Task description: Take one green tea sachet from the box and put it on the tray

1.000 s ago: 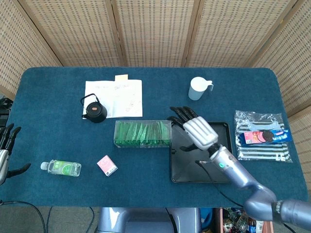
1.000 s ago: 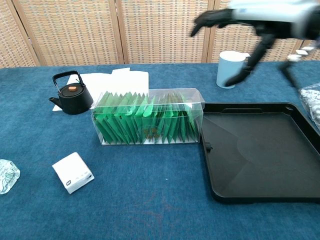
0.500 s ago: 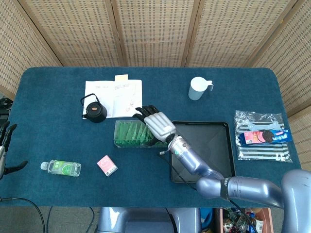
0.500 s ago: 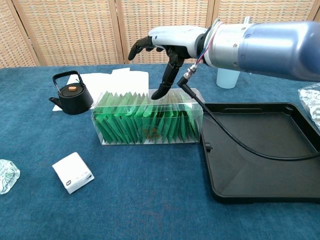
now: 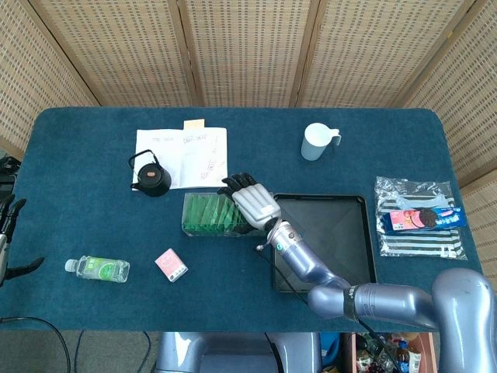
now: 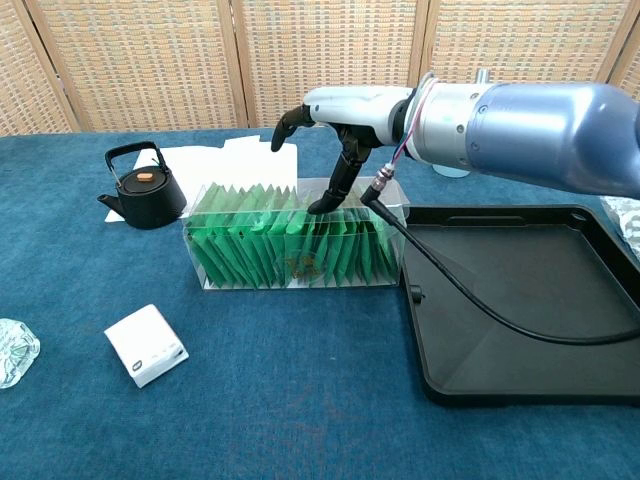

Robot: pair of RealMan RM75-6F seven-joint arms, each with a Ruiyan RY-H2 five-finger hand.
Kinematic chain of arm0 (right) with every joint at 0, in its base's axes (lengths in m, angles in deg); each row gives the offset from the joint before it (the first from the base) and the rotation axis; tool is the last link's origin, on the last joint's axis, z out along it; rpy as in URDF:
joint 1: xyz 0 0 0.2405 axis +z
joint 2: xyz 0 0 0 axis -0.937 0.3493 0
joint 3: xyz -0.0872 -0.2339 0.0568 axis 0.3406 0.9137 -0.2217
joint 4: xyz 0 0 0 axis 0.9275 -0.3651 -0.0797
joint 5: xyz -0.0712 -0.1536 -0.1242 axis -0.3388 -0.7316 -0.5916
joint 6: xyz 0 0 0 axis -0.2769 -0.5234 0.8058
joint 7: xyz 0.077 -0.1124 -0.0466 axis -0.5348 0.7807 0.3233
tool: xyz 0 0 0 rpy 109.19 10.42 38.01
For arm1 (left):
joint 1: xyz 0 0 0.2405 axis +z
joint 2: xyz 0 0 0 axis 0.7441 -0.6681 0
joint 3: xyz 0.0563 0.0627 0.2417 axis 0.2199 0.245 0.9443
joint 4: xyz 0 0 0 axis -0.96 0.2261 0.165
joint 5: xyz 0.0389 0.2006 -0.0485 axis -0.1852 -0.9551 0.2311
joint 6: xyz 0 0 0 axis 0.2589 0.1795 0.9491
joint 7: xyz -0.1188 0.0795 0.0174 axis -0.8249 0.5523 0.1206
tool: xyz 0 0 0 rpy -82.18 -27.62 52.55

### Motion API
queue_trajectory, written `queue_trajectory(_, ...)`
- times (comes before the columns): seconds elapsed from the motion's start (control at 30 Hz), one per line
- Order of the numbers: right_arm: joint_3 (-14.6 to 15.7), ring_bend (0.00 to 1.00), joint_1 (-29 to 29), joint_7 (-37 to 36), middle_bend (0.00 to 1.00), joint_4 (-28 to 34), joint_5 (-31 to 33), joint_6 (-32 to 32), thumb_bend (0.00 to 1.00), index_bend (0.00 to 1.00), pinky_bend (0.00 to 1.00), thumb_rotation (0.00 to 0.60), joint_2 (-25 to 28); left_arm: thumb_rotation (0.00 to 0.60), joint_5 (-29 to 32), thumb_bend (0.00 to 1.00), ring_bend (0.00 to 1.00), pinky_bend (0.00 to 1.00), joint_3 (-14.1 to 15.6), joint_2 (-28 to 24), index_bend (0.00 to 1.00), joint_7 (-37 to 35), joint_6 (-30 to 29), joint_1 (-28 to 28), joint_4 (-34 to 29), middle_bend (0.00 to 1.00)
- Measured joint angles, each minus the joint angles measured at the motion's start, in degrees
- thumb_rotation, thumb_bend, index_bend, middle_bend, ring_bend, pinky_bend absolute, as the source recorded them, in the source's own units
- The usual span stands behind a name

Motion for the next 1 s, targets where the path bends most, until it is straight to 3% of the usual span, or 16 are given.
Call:
queue_trajectory(0.27,2.2,0.00,0.1,0.3,0.18,-2.0,-0.6,0.3,0.40,0.25,0.00,0.600,-1.3,0.600,-0.1,0.06,0.00,0.00,-0.1,0.0,0.00,-0.1,0.1,0.1,0.0,0.00)
queue_trajectory(0.5,2.7,0.01,0.0,-0.2,0.22,-4.2,-1.6,1.1,0.59,0.29,0.00,0.600,-2.7,0.600,0.0,0.06,0.00,0.00,-0.3,-0.1,0.00,-0.6,0.2,0.1,0.1,0.00)
queue_trajectory(0.6,2.3,0.01,0.1,-0.3,0.22,-4.9,-1.5,1.7,0.64,0.29,0.00,0.600,-3.2,0.600,0.1,0.06,0.00,0.00,-0.3,-0.2,0.00,-0.7,0.4,0.1,0.1,0.00)
queue_trajectory(0.83,1.0,0.01,0.3,-0.5,0.20,-5.7,-1.0,2.5,0.66,0.31,0.00,0.600,-3.2,0.600,0.1,0.06,0.00,0.00,-0.4,-0.3,0.00,-1.0,0.5,0.2,0.2,0.00)
queue_trajectory(1.0,-1.4,0.01,0.9,-0.6,0.10,-6.7,0.3,3.1,0.66,0.32,0.00,0.600,-2.9,0.600,0.3,0.06,0.00,0.00,-0.5,-0.4,0.00,-1.3,0.7,0.1,0.1,0.00)
